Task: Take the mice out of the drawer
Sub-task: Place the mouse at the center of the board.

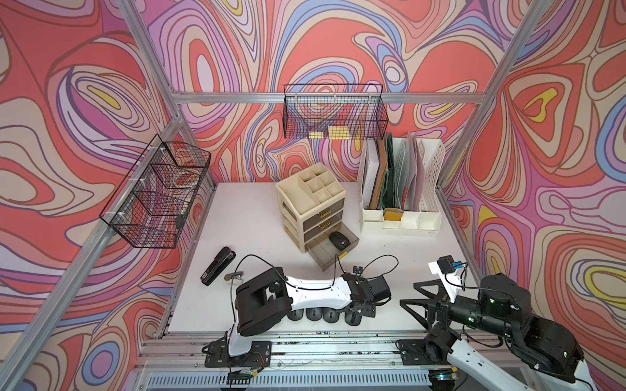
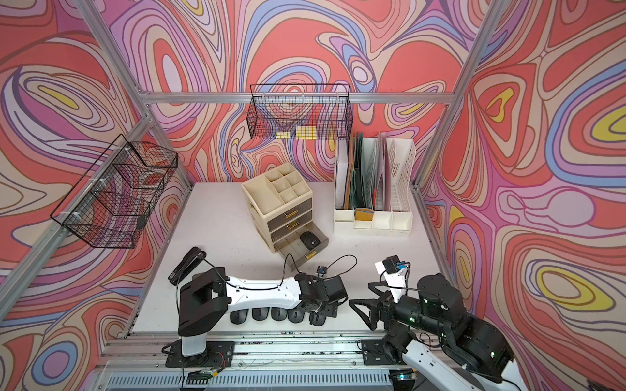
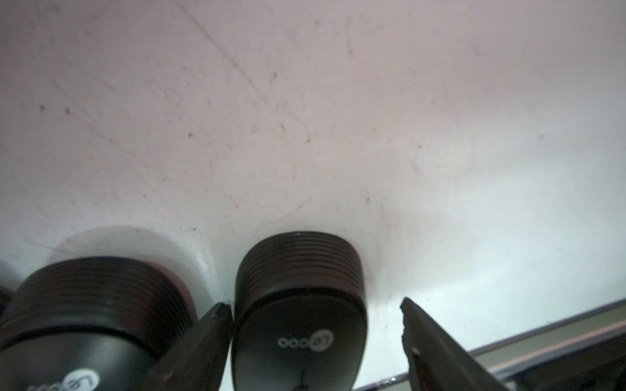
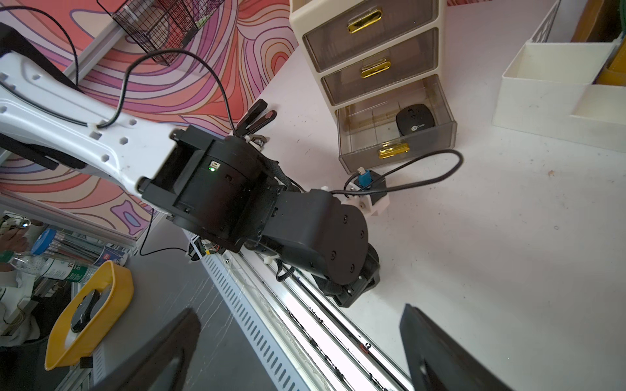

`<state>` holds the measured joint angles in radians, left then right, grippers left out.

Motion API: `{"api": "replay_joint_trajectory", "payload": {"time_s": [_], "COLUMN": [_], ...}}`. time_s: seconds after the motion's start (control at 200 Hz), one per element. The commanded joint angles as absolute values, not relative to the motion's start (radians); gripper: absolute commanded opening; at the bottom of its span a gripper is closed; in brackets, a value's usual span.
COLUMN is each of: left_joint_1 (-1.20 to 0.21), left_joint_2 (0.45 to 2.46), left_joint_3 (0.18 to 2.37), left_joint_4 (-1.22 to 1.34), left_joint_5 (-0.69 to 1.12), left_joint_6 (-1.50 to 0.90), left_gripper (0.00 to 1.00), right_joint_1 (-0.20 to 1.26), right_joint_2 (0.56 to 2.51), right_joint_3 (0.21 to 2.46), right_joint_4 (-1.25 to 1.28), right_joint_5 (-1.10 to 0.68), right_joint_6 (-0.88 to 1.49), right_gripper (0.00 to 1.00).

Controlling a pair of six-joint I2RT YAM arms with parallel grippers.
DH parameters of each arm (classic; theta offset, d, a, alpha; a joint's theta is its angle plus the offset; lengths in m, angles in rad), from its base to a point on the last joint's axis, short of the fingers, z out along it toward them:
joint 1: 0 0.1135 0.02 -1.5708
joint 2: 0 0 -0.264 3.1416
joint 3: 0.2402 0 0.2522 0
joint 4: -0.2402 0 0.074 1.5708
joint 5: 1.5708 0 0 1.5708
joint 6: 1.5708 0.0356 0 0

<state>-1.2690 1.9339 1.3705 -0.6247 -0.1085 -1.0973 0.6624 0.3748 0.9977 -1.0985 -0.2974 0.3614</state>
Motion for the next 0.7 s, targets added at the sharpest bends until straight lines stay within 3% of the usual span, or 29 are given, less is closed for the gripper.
{"api": "replay_joint_trajectory", "payload": {"time_s": [0.0, 0.295, 0.526, 0.696], "left_joint_1": [-1.264, -1.199, -1.081, -1.017], "left_joint_2": [1.889, 1.811, 1.772, 1.82], "left_joint_3": [1.449, 1.602, 1.673, 1.775], "left_joint_4": [-0.695, -0.811, -0.85, -0.91], "left_joint_5": [-0.159, -0.111, -0.018, -0.009], "left_joint_6": [-0.992, -0.704, -0.499, -0.382], "left_gripper": [0.89, 1.0, 0.99, 0.88], "right_joint_1": [0.663, 0.663, 0.663, 0.663], "right_joint_2": [0.36, 0.368, 0.34, 0.31], "right_joint_3": [0.989, 0.988, 0.968, 0.93], "right_joint_4": [-1.021, -0.853, -0.824, -0.8], "right_joint_5": [-0.319, -0.271, -0.087, 0.032], "right_joint_6": [0.381, 0.42, 0.443, 0.465], "right_gripper": [0.97, 0.97, 0.97, 0.97]}}
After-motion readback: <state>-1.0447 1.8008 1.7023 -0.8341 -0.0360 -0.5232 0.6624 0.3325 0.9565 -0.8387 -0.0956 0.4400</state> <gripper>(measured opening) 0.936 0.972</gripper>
